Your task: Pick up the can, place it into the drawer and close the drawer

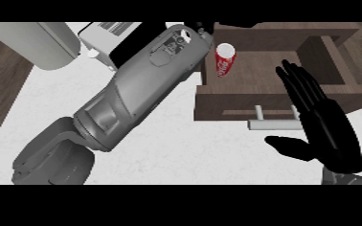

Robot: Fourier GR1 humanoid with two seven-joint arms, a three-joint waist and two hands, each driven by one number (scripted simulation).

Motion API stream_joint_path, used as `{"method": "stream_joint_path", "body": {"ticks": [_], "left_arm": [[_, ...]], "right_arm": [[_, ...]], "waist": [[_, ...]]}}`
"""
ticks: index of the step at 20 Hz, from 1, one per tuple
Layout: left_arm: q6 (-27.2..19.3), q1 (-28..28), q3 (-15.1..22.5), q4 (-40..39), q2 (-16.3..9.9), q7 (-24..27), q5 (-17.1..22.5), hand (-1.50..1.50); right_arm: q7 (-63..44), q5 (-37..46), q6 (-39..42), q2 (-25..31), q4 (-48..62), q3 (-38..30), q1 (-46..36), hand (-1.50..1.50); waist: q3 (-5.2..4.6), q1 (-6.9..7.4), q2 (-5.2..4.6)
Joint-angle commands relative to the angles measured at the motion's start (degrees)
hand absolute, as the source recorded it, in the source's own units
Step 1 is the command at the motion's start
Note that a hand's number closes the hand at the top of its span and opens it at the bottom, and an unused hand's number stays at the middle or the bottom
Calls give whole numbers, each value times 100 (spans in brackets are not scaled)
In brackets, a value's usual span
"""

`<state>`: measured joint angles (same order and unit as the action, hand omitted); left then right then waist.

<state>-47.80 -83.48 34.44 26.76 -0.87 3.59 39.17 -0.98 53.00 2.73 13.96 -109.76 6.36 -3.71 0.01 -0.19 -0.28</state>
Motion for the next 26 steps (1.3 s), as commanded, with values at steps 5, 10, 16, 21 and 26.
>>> {"method": "stream_joint_path", "body": {"ticks": [5,10,16,21,26], "left_arm": [[48,369,26,738,-519,-527,-302,-150],[-19,516,152,1422,-937,-1039,-534,-150],[140,905,164,2075,-1610,-1357,-697,-150],[457,1300,60,2618,-2129,-1560,-605,-150],[329,1588,96,3064,-2240,-1819,-695,-150]], "right_arm": [[258,824,-1302,-528,1855,96,-453,-150],[303,1054,-1780,-695,3106,-122,-1131,-150],[677,1131,-2374,-581,4209,-478,-1576,-150],[656,1282,-2688,-510,5129,-796,-2282,-150],[779,1454,-3333,-488,6090,-1045,-2862,-150]], "waist": [[3,165,47],[2,249,56],[3,248,40],[2,355,16],[7,354,-9]]}}
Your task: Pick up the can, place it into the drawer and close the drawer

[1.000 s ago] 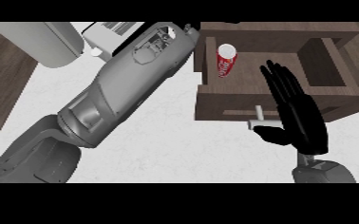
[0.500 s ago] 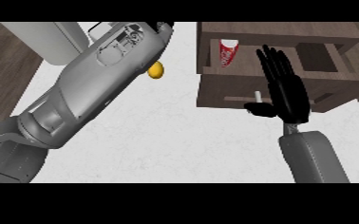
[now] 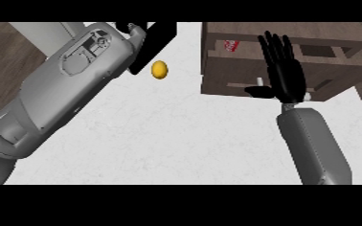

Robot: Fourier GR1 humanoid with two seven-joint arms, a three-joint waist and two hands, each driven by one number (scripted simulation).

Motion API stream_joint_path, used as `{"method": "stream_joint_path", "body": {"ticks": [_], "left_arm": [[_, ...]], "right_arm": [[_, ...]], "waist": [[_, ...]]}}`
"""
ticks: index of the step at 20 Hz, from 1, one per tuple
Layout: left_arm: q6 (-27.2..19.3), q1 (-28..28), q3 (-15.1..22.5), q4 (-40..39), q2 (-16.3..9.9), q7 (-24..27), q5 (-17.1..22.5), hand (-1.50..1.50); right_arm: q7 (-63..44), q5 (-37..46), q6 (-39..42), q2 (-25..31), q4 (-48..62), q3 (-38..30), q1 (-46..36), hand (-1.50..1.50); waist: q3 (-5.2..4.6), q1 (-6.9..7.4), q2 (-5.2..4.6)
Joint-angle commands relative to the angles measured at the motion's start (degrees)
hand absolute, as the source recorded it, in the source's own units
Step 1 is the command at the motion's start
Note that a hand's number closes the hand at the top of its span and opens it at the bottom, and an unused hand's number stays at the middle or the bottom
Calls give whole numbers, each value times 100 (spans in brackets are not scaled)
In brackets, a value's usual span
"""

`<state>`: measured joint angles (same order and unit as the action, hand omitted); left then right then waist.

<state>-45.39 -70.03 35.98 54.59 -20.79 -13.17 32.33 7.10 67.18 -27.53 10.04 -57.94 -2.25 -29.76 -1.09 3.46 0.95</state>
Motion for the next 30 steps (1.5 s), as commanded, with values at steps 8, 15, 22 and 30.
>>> {"method": "stream_joint_path", "body": {"ticks": [8,15,22,30], "left_arm": [[78,906,6,1170,-640,-308,-203,-150],[68,1373,-11,1740,-712,-271,-366,-150],[128,1748,-63,1967,-843,-298,-446,-150],[213,2152,-151,2294,-957,-184,-539,-150]], "right_arm": [[38,44,-990,21,2458,-681,-1573,-150],[-199,228,-1367,51,3521,-886,-2619,-150],[-269,265,-1505,189,4120,-1022,-3246,-150],[80,48,-1635,280,4401,-1269,-3423,-150]], "waist": [[120,122,-160],[121,164,-204],[121,222,-257],[128,232,-279]]}}
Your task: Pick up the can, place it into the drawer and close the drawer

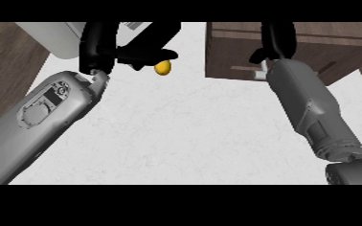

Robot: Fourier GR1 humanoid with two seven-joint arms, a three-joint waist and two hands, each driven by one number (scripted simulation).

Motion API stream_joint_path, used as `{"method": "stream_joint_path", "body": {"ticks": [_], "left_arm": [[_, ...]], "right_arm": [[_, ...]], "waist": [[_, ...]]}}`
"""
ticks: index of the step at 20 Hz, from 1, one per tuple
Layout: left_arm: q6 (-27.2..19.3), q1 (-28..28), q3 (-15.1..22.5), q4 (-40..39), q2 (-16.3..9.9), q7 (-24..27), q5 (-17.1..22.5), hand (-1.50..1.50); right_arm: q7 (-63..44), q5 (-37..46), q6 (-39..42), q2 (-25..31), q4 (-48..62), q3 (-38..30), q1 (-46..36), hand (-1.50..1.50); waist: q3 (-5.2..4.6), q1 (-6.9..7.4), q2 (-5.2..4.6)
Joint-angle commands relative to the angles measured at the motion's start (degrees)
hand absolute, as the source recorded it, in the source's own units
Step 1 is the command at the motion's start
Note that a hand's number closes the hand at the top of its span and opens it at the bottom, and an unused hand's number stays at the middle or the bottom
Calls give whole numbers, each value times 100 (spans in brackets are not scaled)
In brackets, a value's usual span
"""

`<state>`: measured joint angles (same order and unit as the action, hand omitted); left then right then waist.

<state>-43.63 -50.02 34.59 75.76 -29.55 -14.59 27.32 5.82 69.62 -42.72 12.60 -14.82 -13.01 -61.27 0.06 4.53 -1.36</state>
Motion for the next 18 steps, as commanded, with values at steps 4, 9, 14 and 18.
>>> {"method": "stream_joint_path", "body": {"ticks": [4,9,14,18], "left_arm": [[27,370,12,217,31,152,-105,-150],[119,344,-202,82,-89,198,-91,-150],[75,744,-182,375,-222,223,-117,-150],[119,787,-298,390,-237,257,-100,-150]], "right_arm": [[512,-590,92,-140,41,-498,-485,-150],[1267,-1339,406,-407,-174,-1053,-616,-150],[1651,-1936,645,-577,-265,-1565,-649,-150],[2252,-2702,1055,-700,-408,-2170,-567,-150]], "waist": [[16,124,-54],[21,-13,-29],[17,44,34],[20,-92,36]]}}
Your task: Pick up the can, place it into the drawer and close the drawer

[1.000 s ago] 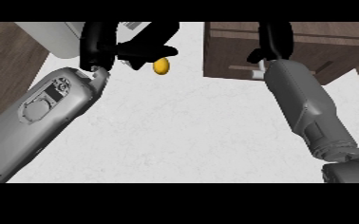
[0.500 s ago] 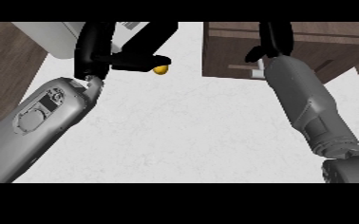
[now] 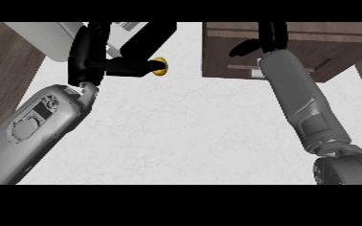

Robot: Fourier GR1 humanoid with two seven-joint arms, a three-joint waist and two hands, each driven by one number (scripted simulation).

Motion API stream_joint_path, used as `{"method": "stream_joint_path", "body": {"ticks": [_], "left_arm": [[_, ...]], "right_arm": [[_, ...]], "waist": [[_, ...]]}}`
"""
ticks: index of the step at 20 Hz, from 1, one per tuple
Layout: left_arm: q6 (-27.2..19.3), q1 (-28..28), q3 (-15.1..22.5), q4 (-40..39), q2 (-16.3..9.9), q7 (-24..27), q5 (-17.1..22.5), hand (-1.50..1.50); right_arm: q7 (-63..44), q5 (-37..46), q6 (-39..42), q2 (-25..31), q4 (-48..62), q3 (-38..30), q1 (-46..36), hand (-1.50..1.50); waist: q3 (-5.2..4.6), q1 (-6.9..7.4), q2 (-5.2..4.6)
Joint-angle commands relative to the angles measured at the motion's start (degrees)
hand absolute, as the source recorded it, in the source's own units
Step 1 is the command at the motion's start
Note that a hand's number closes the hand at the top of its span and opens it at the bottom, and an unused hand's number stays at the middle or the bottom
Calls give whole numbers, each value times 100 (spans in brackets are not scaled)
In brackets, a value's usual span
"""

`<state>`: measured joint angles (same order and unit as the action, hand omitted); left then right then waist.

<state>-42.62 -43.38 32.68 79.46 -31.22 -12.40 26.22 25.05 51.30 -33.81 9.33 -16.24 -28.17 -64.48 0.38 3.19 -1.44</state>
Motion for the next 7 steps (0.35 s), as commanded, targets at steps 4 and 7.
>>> {"method": "stream_joint_path", "body": {"ticks": [4,7], "left_arm": [[80,127,-189,163,-172,-71,-23,-150],[-73,605,-168,409,-109,88,-155,-150]], "right_arm": [[406,-1302,727,-186,-198,-1015,-399,-150],[147,-1309,831,-255,-165,-961,-628,-150]], "waist": [[-21,-1,51],[-33,-75,110]]}}
